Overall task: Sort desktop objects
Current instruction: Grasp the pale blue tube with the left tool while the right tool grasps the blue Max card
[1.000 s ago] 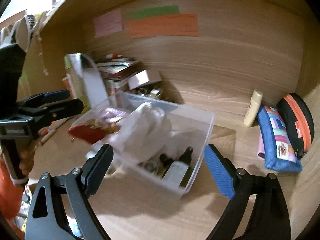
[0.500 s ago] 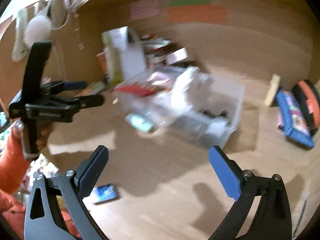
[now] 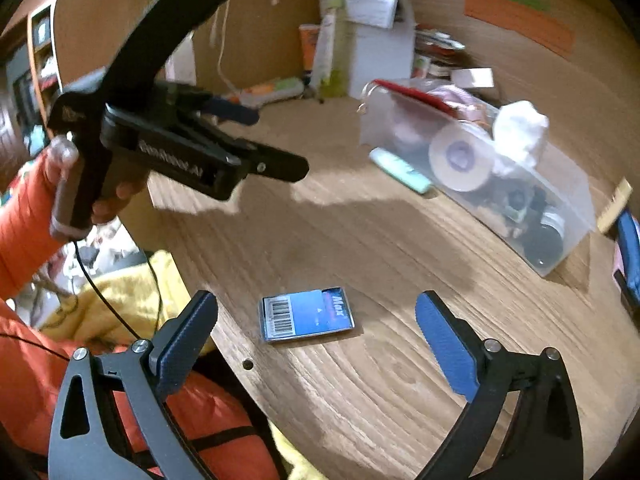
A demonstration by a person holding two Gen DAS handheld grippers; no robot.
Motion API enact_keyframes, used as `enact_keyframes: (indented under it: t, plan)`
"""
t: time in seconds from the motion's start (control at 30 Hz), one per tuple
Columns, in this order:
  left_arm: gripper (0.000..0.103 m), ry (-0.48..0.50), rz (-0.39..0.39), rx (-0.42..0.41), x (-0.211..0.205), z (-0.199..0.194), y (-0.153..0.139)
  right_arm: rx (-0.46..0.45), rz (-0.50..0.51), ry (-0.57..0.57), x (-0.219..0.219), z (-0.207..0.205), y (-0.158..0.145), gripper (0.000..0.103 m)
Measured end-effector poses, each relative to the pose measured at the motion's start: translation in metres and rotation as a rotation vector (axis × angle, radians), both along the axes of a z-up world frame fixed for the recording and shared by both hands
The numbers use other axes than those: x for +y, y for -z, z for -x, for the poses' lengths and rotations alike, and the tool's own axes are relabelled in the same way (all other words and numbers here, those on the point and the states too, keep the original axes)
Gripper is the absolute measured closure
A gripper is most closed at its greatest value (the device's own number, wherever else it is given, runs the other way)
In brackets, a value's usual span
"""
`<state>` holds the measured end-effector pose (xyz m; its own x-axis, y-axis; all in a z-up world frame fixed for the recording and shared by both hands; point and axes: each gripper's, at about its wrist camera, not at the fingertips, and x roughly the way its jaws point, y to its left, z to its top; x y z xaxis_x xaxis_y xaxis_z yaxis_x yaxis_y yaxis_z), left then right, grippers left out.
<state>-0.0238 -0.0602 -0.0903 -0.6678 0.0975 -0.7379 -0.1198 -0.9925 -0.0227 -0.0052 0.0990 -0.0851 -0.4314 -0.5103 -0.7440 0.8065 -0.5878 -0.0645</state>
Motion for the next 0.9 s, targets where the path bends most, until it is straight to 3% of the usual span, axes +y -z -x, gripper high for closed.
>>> enact_keyframes:
  t: [0.1,0.23,0.3,0.67,0.9]
  plan:
    - [0.001,0.006,0.000,0.011,0.002,-0.001,0.000,-0.038,-0.025,-0.009,-0.004,0.008,0.007,0.034]
    - [0.001,0.015,0.006,0.000,0.006,0.007,0.001,-0.062,-0.010,0.016,0.000,0.017,0.011,0.043]
    - [0.001,0.021,0.005,-0.015,0.009,0.014,0.003,-0.079,0.007,0.028,0.005,0.021,0.010,0.057]
    - [0.001,0.063,0.031,-0.096,0.045,0.070,0.012,-0.075,0.081,0.169,0.042,0.038,-0.008,0.058]
    - [0.001,-0.003,-0.047,-0.165,0.045,0.111,0.017,-0.063,0.148,0.246,0.073,0.052,-0.027,0.058]
